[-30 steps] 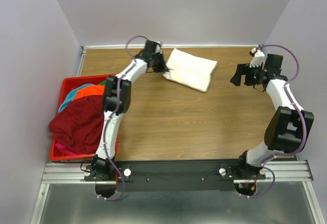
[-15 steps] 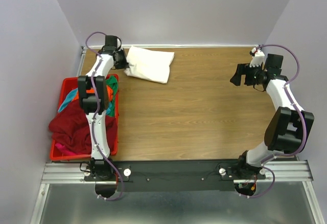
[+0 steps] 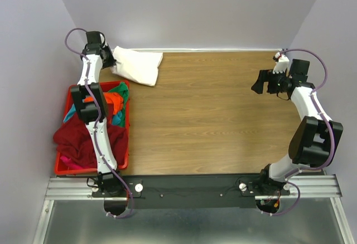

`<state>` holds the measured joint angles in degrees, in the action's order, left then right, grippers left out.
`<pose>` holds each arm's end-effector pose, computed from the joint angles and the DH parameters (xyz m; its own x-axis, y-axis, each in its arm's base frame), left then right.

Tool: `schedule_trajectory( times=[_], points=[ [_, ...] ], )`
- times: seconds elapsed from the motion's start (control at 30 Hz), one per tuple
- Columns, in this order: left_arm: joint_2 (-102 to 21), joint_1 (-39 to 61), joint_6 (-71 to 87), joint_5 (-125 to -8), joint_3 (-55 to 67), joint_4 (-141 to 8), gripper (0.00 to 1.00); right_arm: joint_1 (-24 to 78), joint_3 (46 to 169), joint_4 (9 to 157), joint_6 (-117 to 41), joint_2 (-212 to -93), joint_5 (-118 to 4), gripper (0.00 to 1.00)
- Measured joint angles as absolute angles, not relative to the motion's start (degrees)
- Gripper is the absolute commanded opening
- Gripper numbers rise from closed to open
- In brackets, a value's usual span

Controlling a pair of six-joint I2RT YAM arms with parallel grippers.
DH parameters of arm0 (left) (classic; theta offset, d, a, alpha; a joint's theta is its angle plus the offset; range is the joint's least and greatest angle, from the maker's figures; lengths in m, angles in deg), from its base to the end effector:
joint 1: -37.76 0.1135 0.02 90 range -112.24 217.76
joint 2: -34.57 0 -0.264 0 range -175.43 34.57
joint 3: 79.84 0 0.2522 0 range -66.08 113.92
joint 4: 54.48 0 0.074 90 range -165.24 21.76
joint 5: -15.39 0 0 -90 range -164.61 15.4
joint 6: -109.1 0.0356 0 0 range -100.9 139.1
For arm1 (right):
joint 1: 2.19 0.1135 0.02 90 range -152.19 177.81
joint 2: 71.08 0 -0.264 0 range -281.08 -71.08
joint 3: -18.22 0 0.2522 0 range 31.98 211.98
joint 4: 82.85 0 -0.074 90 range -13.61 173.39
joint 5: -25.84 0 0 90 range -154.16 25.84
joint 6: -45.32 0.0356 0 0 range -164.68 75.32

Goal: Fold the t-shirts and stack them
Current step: Neatly place the folded tshirt to the corner

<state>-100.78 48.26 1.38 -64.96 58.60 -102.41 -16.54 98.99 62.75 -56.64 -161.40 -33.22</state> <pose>0.5291 0.0920 0.2357 -0.6413 -0.4240 -0.6395 -0.2708 0.9049 -0.3284 0.3392 -0.0679 0.2631 -0.6275 -0.0229 -0.7783 -0.2822 0.9383 0.1999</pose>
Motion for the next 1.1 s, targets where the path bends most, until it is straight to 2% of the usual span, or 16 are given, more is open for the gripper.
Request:
schedule_trajectory(
  times=[0.73, 1.1],
  points=[
    [-103.2, 56.6, 2.0, -68.2, 60.2, -104.6, 0.00, -16.6, 99.0, 62.7, -56.7, -161.4, -33.2, 1.00],
    [-103.2, 57.6, 1.2, -70.5, 58.3, -103.9, 0.00, -16.6, 99.0, 62.7, -56.7, -161.4, -33.2, 1.00]
  ],
)
